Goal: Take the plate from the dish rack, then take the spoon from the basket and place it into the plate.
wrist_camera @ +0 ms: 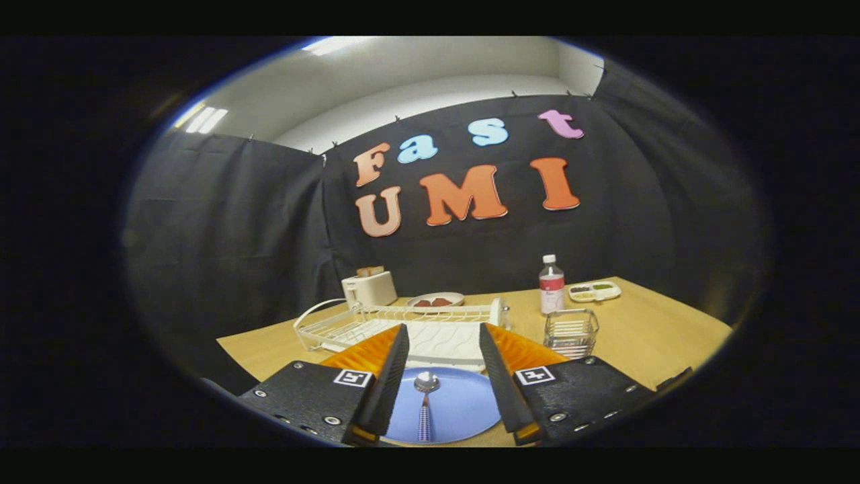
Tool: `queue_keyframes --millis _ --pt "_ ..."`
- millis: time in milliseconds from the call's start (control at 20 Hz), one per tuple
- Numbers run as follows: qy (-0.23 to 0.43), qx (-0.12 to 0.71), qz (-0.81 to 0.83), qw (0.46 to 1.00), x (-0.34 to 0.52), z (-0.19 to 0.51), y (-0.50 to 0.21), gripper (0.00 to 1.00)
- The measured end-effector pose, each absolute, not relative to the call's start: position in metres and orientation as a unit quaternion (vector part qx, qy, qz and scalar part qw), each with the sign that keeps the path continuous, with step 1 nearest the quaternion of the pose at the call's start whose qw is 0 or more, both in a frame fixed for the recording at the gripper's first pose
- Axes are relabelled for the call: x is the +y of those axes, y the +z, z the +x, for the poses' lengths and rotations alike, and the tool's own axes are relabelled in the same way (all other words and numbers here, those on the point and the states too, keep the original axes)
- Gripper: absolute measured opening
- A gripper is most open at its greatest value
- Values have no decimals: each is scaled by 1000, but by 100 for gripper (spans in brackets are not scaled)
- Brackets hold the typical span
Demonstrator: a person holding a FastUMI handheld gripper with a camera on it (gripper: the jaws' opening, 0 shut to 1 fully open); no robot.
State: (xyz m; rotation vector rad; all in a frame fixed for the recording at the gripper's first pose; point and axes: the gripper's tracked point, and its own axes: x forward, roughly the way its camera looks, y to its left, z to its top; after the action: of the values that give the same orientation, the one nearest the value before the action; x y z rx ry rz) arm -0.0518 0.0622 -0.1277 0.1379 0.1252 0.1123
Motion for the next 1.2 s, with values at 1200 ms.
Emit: queue_keyframes --millis 1200 --pt "-41 -28 -16 999 53 -51 -34 83"
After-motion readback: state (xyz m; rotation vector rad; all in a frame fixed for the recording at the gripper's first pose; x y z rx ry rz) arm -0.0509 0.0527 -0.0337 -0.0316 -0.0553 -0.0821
